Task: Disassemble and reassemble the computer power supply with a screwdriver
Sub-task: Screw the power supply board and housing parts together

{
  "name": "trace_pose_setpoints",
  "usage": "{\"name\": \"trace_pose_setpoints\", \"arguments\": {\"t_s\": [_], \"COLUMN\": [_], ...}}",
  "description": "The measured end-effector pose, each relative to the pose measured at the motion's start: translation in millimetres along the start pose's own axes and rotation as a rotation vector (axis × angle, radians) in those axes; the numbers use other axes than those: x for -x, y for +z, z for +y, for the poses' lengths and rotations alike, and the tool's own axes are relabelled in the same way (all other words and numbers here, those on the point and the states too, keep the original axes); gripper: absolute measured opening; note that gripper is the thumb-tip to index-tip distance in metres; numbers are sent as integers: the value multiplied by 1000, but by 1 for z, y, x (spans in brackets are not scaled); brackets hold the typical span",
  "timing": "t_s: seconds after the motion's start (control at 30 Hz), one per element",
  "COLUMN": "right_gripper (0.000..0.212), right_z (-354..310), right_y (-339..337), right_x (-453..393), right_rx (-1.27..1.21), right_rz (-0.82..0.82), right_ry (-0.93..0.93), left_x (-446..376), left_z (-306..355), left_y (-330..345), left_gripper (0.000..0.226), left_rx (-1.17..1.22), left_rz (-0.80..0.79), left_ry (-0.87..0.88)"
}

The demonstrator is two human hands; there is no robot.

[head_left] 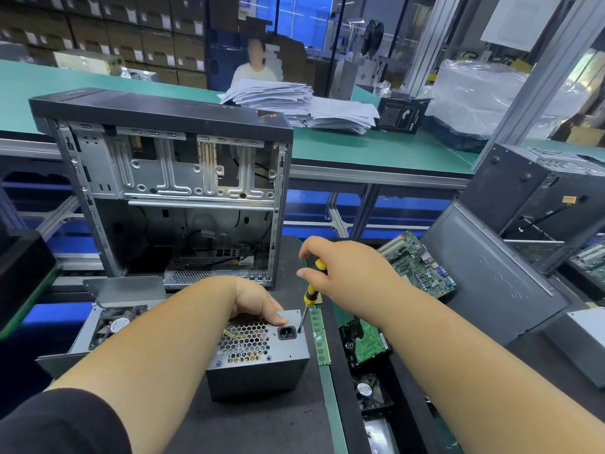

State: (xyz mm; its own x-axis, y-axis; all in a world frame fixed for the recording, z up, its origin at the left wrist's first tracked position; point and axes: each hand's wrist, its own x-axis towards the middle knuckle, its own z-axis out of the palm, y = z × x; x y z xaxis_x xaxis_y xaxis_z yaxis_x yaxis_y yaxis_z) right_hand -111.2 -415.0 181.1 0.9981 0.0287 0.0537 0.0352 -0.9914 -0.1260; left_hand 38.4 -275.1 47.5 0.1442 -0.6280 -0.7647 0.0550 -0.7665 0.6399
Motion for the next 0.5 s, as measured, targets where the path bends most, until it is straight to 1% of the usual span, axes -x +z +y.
{"name": "trace_pose_setpoints", "arguments": {"t_s": [0.03,0.1,0.17,0.27,0.3,0.37,0.4,0.5], "right_gripper": [22,31,32,13,9,8,10,28], "right_z": [0,-1,-2,-1,-1,-1,-1,-1], "right_y": [2,4,4,1,-1,-3,-5,-8], "right_x": [0,0,0,2,2,2,2,1], "right_rx": [69,163,143,-34,-64,-67,-52,44], "right_rz": [11,28,27,-58,-77,-90,-89,-109], "right_ry": [13,22,2,-15,-27,-38,-28,39], "left_x": [0,1,0,-1,-1,-1,-1,-2], "left_z": [0,0,0,-1,-1,0,-1,0], "left_y": [0,-1,0,0,0,0,0,-1], "left_gripper": [16,16,16,15,15,15,15,16], "left_rx": [-1,-4,-1,18,21,12,-7,-58], "left_rz": [-2,-4,-2,7,6,-1,-3,-1], "left_ry": [-2,-4,-5,-10,-12,-15,-15,-15]}}
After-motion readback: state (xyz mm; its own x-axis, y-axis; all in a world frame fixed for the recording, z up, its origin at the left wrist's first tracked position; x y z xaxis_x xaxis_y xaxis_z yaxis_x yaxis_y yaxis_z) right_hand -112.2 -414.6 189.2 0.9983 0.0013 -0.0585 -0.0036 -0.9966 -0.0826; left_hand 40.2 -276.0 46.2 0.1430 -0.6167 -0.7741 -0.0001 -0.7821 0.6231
